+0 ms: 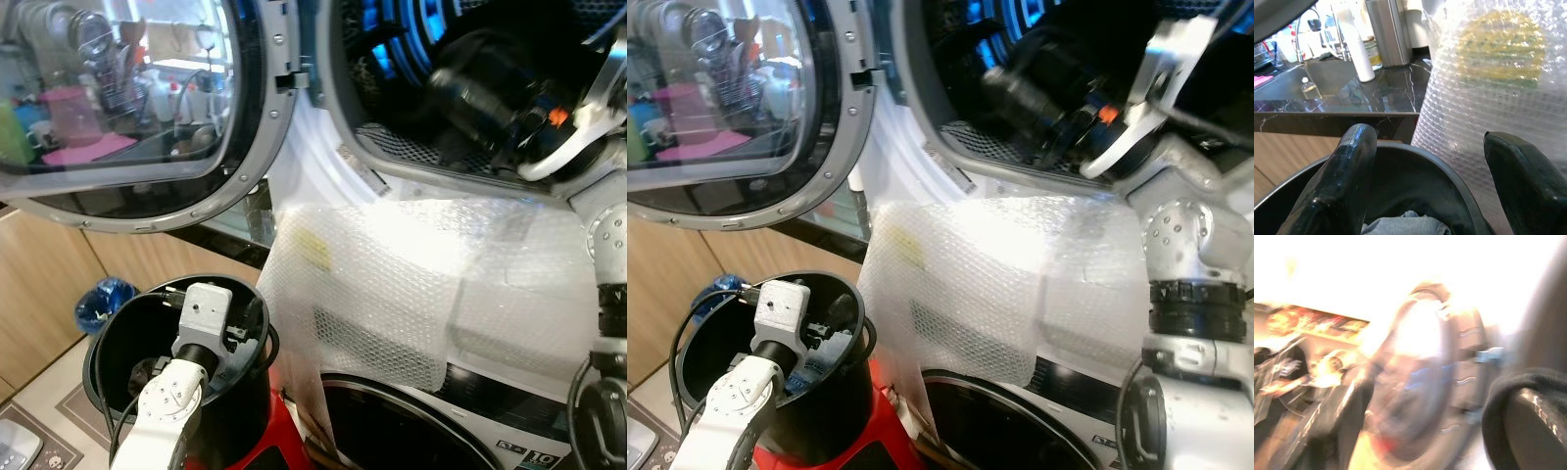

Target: Clothes washing

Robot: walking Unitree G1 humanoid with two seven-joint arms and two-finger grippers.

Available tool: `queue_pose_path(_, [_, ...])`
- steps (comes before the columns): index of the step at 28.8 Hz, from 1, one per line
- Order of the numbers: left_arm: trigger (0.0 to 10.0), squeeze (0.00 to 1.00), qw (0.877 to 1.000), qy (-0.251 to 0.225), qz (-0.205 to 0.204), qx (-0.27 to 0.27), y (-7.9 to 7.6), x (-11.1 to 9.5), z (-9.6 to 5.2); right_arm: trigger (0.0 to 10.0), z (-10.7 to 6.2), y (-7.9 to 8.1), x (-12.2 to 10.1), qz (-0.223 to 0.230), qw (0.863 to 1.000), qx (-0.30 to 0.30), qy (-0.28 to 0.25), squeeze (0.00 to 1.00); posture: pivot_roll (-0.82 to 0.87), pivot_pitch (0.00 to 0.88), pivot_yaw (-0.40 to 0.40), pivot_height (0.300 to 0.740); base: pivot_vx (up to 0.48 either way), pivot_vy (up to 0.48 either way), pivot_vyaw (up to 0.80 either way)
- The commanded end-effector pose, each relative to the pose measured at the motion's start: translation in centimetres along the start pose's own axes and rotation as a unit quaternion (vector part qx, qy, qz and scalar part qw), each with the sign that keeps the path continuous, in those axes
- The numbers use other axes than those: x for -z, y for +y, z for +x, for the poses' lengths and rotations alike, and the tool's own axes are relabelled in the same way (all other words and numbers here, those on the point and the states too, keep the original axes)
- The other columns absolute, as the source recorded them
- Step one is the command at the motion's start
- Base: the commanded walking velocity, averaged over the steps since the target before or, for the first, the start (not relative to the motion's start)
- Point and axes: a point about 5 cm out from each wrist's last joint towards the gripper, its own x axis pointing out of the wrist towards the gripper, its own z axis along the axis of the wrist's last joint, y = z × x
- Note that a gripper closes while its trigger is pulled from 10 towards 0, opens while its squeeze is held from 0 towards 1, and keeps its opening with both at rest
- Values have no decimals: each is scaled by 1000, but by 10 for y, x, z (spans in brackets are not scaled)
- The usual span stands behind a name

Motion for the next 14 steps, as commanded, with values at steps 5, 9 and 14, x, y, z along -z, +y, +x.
queue_pose_path(5, [10000, 0, 1000, 0, 2, 13, -3, -1, 3, 10000, 39, 38, 19, -16, 1000, -12, -9, 0, -47, 0, 109, 740, 0, 0, 0])
queue_pose_path(9, [10000, 0, 1000, -2, 2, 21, -5, -2, 4, 10000, 52, 35, 13, -6, 999, -38, -16, 0, -44, 0, 107, 740, 0, 0, 0])
queue_pose_path(14, [10000, 0, 1000, -5, 3, 16, -4, -3, 4, 10000, 75, 16, 14, -26, 996, -86, 23, 0, -14, 0, 92, 740, 0, 0, 0])
